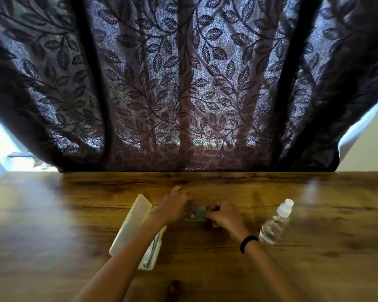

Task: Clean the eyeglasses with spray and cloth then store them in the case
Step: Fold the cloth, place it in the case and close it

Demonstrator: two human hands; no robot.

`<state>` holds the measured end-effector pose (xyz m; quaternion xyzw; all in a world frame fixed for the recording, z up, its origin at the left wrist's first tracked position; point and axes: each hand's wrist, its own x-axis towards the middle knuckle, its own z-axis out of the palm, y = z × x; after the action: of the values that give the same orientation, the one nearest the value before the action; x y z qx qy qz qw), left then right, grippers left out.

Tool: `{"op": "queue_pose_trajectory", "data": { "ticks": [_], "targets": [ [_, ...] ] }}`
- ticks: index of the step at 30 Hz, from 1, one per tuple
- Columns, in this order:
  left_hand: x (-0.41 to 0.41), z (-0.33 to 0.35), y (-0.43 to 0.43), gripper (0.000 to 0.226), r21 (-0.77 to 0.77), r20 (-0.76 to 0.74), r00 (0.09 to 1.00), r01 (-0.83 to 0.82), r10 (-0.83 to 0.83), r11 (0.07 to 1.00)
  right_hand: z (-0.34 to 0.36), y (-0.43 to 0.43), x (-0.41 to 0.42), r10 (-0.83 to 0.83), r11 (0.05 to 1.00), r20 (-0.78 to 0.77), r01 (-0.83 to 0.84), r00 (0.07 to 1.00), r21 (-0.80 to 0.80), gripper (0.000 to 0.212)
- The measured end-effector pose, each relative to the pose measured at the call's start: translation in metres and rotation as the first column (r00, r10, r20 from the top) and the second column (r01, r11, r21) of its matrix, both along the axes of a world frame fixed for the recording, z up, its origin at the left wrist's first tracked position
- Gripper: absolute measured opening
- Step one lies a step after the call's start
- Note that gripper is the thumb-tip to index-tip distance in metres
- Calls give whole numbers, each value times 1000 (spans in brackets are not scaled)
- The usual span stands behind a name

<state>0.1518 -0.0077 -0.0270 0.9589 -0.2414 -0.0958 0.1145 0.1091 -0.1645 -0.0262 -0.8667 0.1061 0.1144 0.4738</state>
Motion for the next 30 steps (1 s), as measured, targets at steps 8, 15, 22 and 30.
{"op": "queue_pose_trajectory", "data": {
  "ticks": [8,15,22,30],
  "targets": [
    [-25,22,22,17,-459,-183,977,-183,109,870,17,-4,-9,-49,873,34,27,998,487,9],
    [-79,38,66,11,-633,-371,894,-442,252,636,29,38,-5,161,845,160,-219,974,487,9],
    [-109,43,104,22,-642,-410,833,-553,372,531,38,84,-6,296,798,198,-356,934,487,11],
    [-133,36,126,36,-630,-411,853,-521,322,576,50,102,-14,479,752,215,-524,851,400,13]
  ]
}}
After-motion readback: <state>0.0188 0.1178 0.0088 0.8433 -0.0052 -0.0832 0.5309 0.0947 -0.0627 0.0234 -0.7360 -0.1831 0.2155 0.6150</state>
